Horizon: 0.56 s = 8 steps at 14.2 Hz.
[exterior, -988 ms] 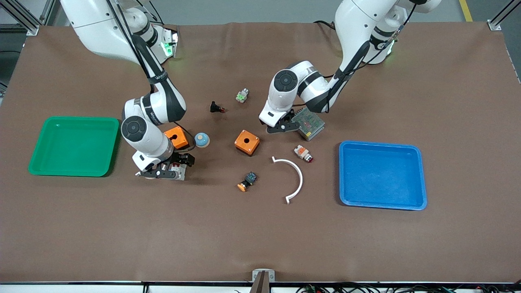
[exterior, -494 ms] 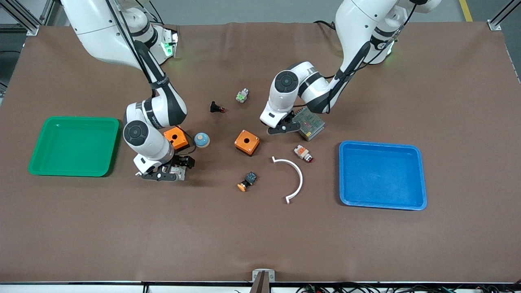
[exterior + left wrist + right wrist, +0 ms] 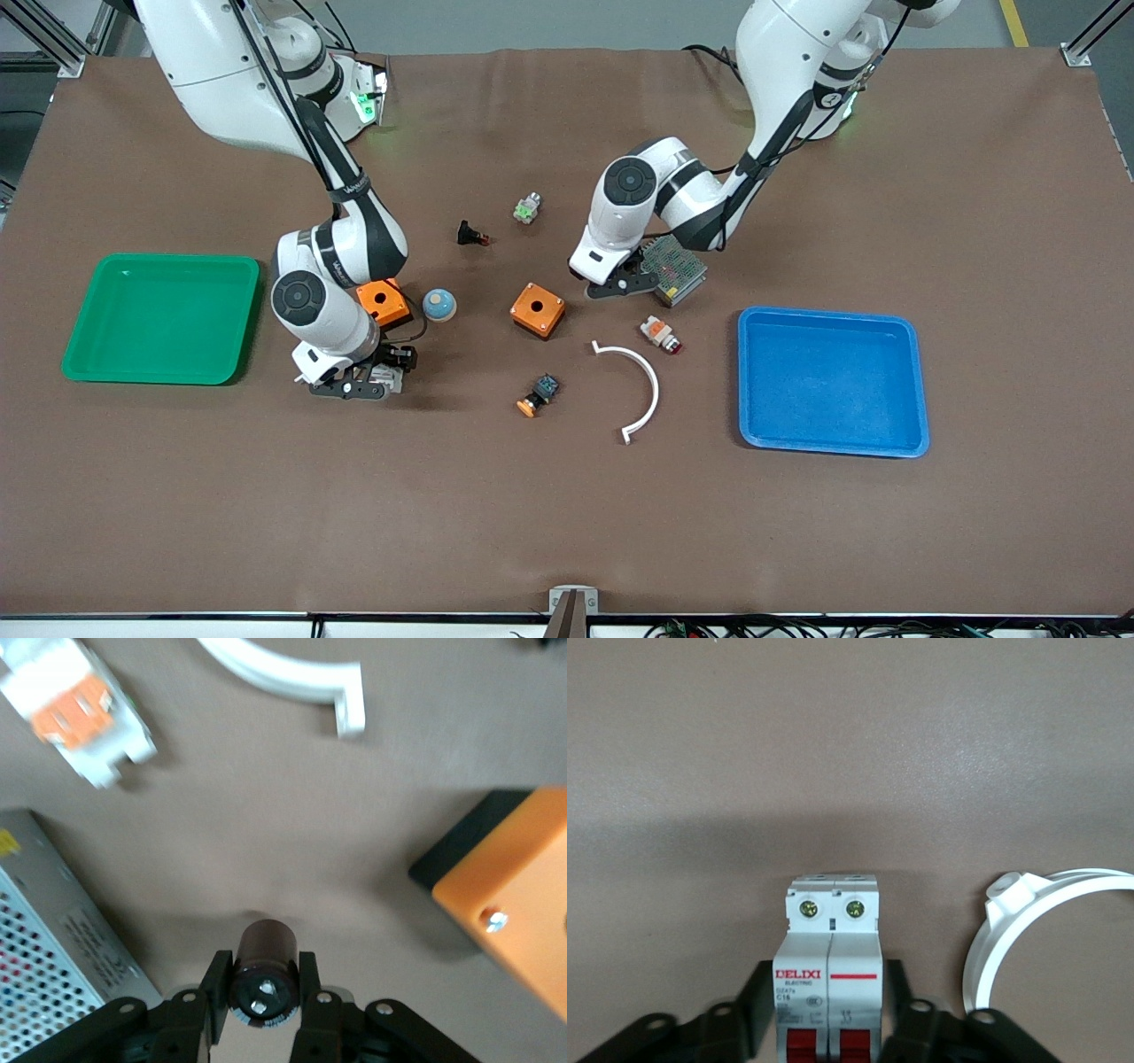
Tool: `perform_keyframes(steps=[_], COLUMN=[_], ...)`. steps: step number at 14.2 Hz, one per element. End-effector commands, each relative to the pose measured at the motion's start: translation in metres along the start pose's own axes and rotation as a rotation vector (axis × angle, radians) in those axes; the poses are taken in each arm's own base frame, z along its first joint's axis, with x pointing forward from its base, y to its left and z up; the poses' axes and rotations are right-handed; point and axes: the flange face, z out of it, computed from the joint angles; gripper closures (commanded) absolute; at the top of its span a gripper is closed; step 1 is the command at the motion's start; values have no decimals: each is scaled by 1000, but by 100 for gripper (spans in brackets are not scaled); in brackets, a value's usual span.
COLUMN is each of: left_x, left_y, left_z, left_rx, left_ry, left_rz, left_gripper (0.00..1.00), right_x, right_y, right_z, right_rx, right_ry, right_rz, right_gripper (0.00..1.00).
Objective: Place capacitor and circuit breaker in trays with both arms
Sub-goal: 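Carry the capacitor to the blue tray while the right gripper carries the breaker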
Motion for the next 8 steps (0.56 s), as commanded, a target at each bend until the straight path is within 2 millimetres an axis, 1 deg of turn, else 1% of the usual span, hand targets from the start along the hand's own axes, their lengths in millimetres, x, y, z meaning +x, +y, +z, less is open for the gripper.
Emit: perform_keyframes(steps=[1,2,3,5,6,7,8], left_x=[31,40,57,89,110,129,148], left_y=[-10,-12,-20,-40,-55,-68,-87], left_z=[-53,-67,-83,-115,-128,-139,-147], left_rx=[29,38,47,49,56,58,64], left_ry=[21,15,0,-43,-58,-65,-74], left_rz=[-49,-57,-55,-14,-2,6,22], left_gripper=[81,82,83,83,83,83,83], right_x=[11,16,25,38,48,53,57], right_y=[-1,1,15,30,46,67,87], right_z=[-5,-11,-18,-49,-71,-86,-99], right_rx=[-10,-9,-12,-16,-16,-17,-13], right_ry=[10,16,5,-23,-33,-48,-43], right_rz=[-5,-4,17,41,70,103,115], right_gripper=[96,100,100,100,100,100,100])
